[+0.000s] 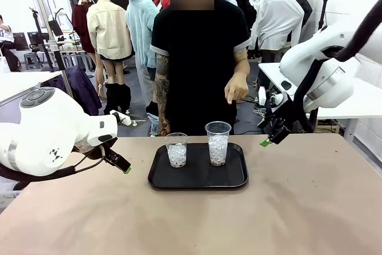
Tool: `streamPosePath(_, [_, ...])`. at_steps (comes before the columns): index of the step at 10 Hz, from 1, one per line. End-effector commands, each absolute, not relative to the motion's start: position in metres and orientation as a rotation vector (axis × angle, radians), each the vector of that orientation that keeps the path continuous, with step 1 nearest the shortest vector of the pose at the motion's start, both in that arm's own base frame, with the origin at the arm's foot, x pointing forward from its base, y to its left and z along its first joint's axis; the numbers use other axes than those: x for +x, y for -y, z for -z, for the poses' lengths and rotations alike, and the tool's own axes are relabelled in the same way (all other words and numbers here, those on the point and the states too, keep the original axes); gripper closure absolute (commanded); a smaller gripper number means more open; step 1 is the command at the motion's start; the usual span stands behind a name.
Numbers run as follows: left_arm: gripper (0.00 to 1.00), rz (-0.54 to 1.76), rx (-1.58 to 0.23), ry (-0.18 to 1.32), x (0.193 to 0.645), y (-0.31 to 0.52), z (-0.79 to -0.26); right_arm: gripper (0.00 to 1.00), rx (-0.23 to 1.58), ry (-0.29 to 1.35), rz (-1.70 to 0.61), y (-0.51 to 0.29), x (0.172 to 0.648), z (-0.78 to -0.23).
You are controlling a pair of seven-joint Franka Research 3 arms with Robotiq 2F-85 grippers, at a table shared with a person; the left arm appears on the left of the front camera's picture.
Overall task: Pour the drink into the iced cup.
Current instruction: Pick up the iced cup indicated by the human and present it to them.
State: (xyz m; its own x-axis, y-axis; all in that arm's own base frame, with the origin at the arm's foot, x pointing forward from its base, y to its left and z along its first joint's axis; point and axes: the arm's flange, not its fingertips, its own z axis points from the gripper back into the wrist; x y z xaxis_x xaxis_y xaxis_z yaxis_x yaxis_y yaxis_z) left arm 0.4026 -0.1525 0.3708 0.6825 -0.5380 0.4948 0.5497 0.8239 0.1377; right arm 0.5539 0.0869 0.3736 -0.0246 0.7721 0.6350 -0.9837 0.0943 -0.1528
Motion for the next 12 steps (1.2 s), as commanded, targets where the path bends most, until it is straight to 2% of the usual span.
streamPosePath(1, [0.0,0.607,-0.023,0.549,0.403,0.151,-0.371,0.0,0.548,0.655,-1.415,-0.087,0.58,-0.349])
streamPosePath(7, [0.0,0.607,-0.023,0.549,0.403,0.151,-0.371,0.0,0.814,0.729,-1.415,-0.116,0.618,-0.302])
streamPosePath(12, [0.0,0.607,-0.023,0.549,0.403,0.151,-0.371,0.0,0.832,0.829,-1.362,-0.139,0.623,-0.284])
